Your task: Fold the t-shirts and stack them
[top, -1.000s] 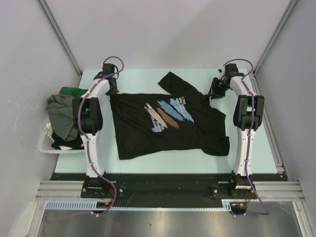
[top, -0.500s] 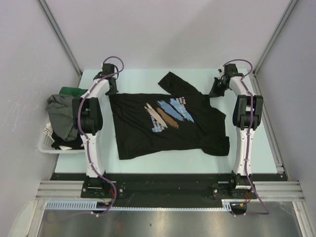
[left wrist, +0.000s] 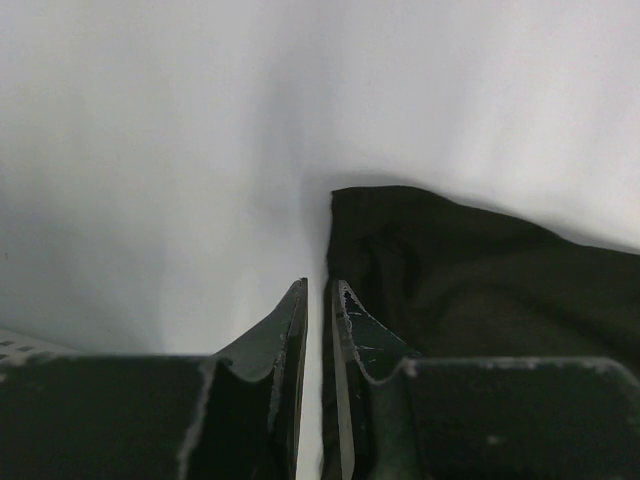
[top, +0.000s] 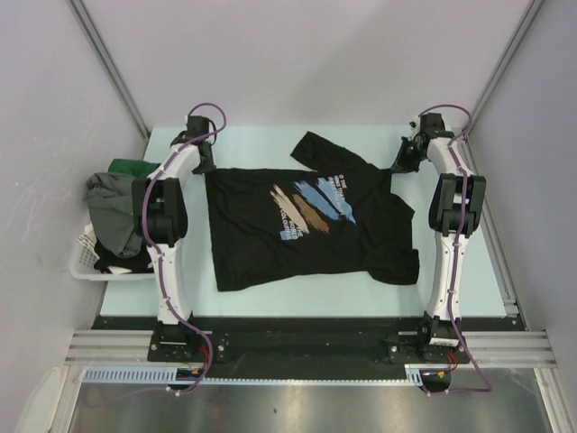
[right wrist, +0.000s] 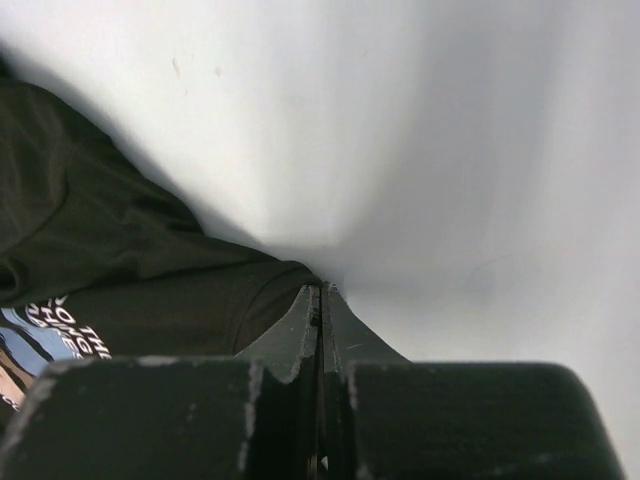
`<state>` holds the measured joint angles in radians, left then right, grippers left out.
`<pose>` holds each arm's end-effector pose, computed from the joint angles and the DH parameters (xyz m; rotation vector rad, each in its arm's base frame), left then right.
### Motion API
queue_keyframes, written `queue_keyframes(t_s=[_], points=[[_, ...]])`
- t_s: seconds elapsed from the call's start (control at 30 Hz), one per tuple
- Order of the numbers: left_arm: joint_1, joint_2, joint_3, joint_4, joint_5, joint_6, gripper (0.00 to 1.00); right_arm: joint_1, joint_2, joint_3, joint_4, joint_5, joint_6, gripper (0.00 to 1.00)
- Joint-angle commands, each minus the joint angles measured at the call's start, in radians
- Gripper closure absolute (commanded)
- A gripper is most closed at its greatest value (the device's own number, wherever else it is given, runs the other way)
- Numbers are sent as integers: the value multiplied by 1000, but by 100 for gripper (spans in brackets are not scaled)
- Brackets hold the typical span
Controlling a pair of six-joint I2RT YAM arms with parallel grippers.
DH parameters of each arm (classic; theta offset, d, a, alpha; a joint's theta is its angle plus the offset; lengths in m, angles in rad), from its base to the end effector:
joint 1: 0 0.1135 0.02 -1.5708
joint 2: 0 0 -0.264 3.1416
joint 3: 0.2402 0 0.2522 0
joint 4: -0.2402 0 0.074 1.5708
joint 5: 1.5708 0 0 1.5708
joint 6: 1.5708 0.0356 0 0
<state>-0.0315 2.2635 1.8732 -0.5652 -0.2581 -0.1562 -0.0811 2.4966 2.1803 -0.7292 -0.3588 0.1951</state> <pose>0.5006 -0.0067 0.1904 -0.2582 2.4845 0.2481 0.5355 -0.0310 0.1602 0.2318 2.5862 0.5093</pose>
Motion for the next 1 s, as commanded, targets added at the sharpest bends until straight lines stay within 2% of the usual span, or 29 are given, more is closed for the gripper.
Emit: queue_keyframes(t_s=[0.0,0.57,0.87,0.97], points=[[2,-13,27,7,3,15,80,-22,16,91,11,24,-20,100],[-24,24,55,7,22,3,80,-88,25,110,13,20,-23,100],[-44,-18,17,4,20,7,80,-108,44,139,11,-2,-10,100],[-51,-59,-20,2,23,9,80,-109,31,133,4,0,-11,83]])
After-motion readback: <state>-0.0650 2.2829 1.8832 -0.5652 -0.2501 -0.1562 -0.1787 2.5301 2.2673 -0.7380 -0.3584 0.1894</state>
